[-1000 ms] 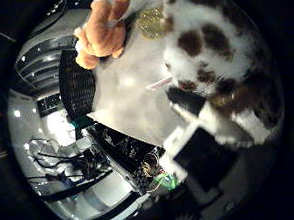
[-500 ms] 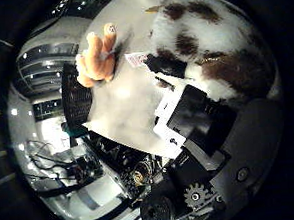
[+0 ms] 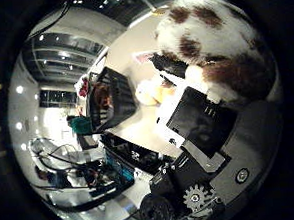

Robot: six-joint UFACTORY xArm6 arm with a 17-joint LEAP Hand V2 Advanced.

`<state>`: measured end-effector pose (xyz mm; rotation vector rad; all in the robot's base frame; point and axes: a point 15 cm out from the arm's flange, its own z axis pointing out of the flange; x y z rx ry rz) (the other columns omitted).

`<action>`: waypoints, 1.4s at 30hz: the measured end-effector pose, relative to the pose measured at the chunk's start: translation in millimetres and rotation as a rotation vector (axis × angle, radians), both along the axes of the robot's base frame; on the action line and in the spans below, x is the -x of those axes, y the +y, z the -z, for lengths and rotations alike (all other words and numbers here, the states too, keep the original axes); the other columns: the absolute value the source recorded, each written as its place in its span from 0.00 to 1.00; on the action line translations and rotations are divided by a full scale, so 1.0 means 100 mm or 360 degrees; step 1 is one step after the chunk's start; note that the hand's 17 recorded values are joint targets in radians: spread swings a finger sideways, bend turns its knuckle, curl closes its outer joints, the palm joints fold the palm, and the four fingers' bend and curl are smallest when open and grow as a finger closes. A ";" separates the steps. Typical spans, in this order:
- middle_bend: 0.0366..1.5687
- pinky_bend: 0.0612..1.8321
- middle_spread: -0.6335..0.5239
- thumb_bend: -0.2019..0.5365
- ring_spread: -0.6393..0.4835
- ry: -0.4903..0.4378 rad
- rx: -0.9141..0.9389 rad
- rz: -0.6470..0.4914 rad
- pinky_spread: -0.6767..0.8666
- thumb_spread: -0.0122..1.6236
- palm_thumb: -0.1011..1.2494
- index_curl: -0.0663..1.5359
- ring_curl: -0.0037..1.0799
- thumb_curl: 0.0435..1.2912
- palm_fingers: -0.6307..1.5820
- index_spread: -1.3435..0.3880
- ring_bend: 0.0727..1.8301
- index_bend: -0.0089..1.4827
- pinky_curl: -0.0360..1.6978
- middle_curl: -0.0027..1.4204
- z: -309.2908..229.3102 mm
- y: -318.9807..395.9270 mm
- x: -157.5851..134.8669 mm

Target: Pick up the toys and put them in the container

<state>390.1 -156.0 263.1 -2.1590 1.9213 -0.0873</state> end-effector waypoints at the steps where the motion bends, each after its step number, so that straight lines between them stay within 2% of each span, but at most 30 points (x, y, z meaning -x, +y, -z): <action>1: 0.86 0.61 0.47 0.25 0.42 -0.0013 -0.0010 -0.0028 0.33 0.56 0.84 0.47 0.57 0.50 0.82 0.67 0.78 0.80 0.65 0.44 -0.07 0.16 -0.04; 7: 0.86 0.59 0.47 0.25 0.43 -0.0054 -0.0054 -0.0214 0.33 0.55 0.84 0.47 0.56 0.52 0.82 0.67 0.79 0.80 0.70 0.44 -0.32 1.24 -0.23; 11: 0.86 0.57 0.47 0.25 0.43 -0.0057 -0.0094 -0.0347 0.33 0.55 0.84 0.47 0.56 0.53 0.82 0.67 0.79 0.80 0.73 0.43 -0.37 1.98 -0.26; 15: 0.87 0.56 0.47 0.25 0.43 -0.0120 -0.0155 -0.0450 0.33 0.55 0.83 0.47 0.55 0.54 0.82 0.67 0.79 0.80 0.75 0.43 -0.42 2.54 -0.30; 19: 0.85 0.55 0.47 0.23 0.42 -0.0142 -0.0226 -0.0542 0.32 0.57 0.76 0.47 0.54 0.52 0.82 0.66 0.78 0.77 0.73 0.42 -0.40 2.99 -0.24; 20: 0.82 0.53 0.46 0.19 0.42 -0.0110 -0.0239 -0.0555 0.31 0.56 0.73 0.45 0.53 0.51 0.79 0.65 0.77 0.72 0.70 0.41 -0.29 3.05 -0.17; 22: 0.77 0.52 0.45 0.21 0.42 -0.0030 -0.0243 -0.0579 0.27 0.55 0.71 0.43 0.51 0.50 0.76 0.64 0.75 0.62 0.65 0.39 -0.05 3.11 -0.01; 23: 0.71 0.56 0.43 0.22 0.39 -0.0003 -0.0240 -0.0604 0.24 0.55 0.71 0.42 0.51 0.50 0.63 0.61 0.74 0.51 0.65 0.38 0.02 3.16 0.06; 24: 0.65 0.57 0.42 0.23 0.39 0.0018 -0.0233 -0.0653 0.23 0.56 0.71 0.42 0.51 0.49 0.53 0.59 0.73 0.46 0.64 0.36 0.08 3.23 0.14; 25: 0.57 0.54 0.41 0.25 0.39 0.0034 -0.0222 -0.0696 0.26 0.59 0.72 0.40 0.49 0.48 0.38 0.55 0.66 0.44 0.63 0.34 0.12 3.28 0.19; 26: 0.48 0.48 0.42 0.24 0.45 0.0048 -0.0204 -0.0743 0.34 0.61 0.72 0.35 0.37 0.46 0.29 0.51 0.51 0.44 0.60 0.29 0.15 3.33 0.24; 29: 0.37 0.40 0.46 0.24 0.59 0.0085 -0.0158 -0.0843 0.51 0.63 0.70 0.31 0.26 0.43 0.24 0.49 0.38 0.38 0.54 0.24 0.21 3.36 0.33; 31: 0.28 0.34 0.49 0.24 0.66 0.0086 -0.0148 -0.0867 0.63 0.63 0.69 0.28 0.22 0.41 0.25 0.48 0.30 0.32 0.48 0.22 0.22 3.36 0.34; 33: 0.23 0.30 0.51 0.24 0.70 0.0088 -0.0147 -0.0871 0.70 0.63 0.69 0.27 0.20 0.40 0.26 0.48 0.26 0.28 0.43 0.21 0.23 3.36 0.34; 36: 0.18 0.28 0.52 0.24 0.72 0.0096 -0.0146 -0.0879 0.75 0.63 0.69 0.26 0.19 0.39 0.29 0.47 0.22 0.23 0.39 0.20 0.24 3.36 0.35; 42: 0.13 0.24 0.53 0.24 0.73 0.0119 -0.0145 -0.0886 0.77 0.64 0.69 0.25 0.18 0.37 0.32 0.47 0.16 0.18 0.33 0.20 0.24 3.30 0.39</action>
